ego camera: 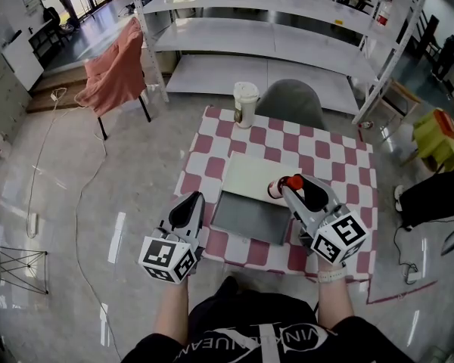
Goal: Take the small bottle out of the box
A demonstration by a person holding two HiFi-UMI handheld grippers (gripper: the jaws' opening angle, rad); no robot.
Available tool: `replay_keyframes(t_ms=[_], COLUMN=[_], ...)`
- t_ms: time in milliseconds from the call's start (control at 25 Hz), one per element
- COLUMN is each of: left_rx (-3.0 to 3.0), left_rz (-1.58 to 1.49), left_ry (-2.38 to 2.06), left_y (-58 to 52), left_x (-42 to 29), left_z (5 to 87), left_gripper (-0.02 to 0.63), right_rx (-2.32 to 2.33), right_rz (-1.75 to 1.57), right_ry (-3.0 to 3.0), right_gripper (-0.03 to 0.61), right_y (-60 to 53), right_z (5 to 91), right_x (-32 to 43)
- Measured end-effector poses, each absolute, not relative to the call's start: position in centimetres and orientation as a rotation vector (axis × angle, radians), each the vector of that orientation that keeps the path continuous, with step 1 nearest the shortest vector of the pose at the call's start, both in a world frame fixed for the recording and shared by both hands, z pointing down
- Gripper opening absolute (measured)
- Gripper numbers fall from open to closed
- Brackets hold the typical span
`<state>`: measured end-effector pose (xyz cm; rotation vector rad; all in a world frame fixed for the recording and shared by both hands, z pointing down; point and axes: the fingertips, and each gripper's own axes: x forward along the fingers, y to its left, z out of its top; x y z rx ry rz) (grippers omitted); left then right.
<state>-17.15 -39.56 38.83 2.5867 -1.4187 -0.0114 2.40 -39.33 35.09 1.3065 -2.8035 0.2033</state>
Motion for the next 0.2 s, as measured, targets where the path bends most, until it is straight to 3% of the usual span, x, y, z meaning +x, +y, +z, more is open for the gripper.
replay_keyframes(t_ms=[200], left_rx=[2.582], left_rz=[-0.010], left_ry=[-1.410], left_y=[-39.94], left_x=[-17.22], left_z=[39.57], left_gripper=[0.023], right_rx=[1.315], right_rz=[0.226], right_ry=[-2.801], right_gripper=[0.135], right_y=[-39.57], right_z=[35.84], right_x=[2.30])
